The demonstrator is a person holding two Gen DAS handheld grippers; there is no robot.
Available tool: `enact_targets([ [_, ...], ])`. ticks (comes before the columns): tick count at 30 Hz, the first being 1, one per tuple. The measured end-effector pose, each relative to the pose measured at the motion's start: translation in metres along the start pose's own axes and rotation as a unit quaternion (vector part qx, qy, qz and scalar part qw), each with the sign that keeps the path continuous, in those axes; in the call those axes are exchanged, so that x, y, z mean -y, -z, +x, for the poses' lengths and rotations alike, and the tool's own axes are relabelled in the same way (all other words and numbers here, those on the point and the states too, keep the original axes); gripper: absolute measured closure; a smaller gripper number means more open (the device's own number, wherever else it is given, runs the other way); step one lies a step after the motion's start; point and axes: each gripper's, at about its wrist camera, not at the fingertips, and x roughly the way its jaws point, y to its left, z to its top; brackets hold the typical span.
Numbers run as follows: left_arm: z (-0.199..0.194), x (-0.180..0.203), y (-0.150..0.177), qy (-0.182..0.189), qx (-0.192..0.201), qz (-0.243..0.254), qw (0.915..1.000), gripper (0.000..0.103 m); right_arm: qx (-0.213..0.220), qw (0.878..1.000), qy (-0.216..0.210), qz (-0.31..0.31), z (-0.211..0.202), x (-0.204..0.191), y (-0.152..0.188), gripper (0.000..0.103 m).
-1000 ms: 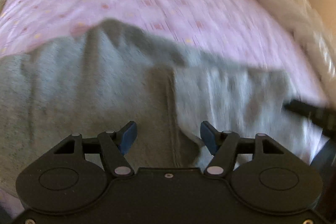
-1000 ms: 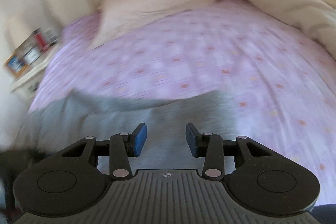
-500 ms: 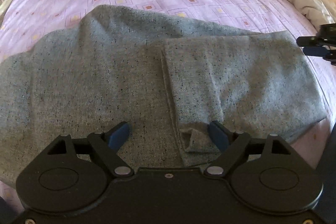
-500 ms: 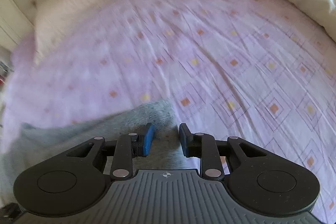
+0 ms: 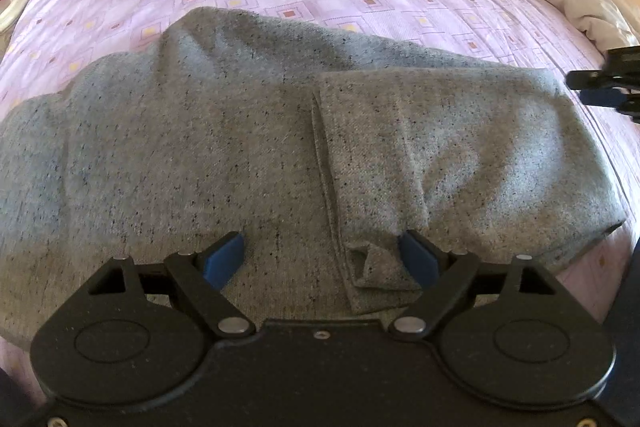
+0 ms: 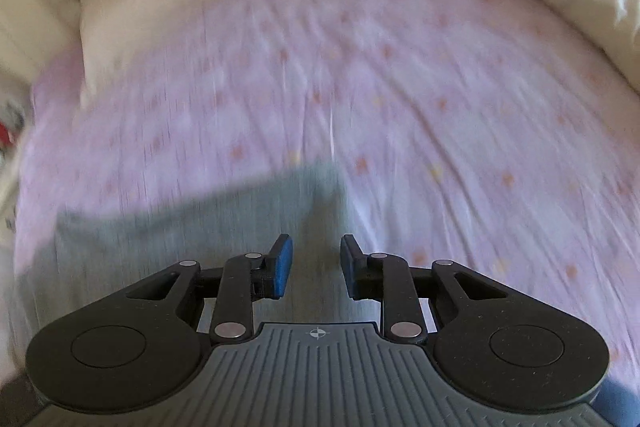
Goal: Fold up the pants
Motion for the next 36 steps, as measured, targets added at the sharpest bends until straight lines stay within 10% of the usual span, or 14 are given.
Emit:
enact_targets([
  [4, -0.001, 0.001, 0.000, -0.004, 0.000, 0.000, 1.0000, 0.016, -0.072, 0.996, 0.048, 0.000, 0.014, -0.002, 0.011, 0.077],
  [15, -0.001, 0.001, 0.005, -0.009, 0.014, -0.013, 0.9998, 0.014, -0.061, 0.995, 0.015, 0.080, 0.005, 0.017, 0.031, 0.075],
  [27, -0.012, -0.016, 0.007, 0.006, 0.012, -0.052, 0.9985, 0.021, 0.066, 0.996, -0.019, -0.063, -0.039, -0.017, 0.043, 0.078],
  [36, -0.053, -0.070, -0.005, -0.056, 0.072, -0.121, 0.9885, 0.024, 0.041, 0.979, -0.131, -0.150, -0.019, -0.094, 0.068, 0.078],
])
